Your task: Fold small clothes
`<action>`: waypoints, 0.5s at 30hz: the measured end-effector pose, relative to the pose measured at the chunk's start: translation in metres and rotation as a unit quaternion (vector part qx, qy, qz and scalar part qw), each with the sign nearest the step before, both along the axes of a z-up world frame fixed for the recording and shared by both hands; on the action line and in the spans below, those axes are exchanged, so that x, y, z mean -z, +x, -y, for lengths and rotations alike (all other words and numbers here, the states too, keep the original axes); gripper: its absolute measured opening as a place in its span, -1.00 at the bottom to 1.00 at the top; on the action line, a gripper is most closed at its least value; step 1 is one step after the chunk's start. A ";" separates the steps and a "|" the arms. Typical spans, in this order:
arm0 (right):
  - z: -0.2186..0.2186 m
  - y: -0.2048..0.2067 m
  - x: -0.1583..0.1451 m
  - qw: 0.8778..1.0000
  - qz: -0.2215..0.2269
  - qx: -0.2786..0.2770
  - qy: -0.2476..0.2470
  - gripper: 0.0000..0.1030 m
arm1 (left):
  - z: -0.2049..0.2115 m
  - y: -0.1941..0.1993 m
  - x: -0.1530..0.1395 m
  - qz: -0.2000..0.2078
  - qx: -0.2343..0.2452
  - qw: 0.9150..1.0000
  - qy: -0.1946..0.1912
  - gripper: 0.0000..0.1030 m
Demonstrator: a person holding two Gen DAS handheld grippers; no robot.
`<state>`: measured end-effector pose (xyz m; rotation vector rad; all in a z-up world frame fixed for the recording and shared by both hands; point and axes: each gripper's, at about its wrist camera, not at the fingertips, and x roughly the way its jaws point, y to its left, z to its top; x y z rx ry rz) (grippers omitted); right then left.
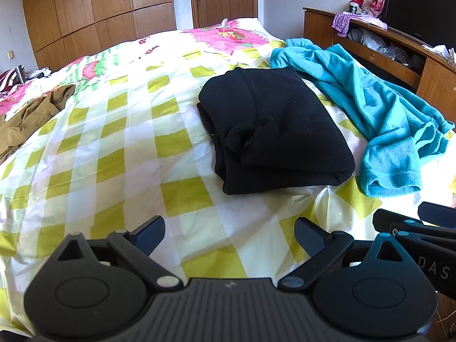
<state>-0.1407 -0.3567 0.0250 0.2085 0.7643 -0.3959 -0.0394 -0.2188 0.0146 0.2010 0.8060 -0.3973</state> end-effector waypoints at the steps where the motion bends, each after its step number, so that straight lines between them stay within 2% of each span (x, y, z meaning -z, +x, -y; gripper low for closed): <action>1: 0.000 0.000 0.000 1.000 0.000 0.000 0.000 0.14 | 0.000 0.000 0.000 0.000 0.000 1.000 0.000 1.00; 15: 0.001 -0.001 0.001 1.000 -0.001 0.001 0.003 0.14 | 0.000 -0.001 0.002 0.001 -0.003 1.000 0.004 1.00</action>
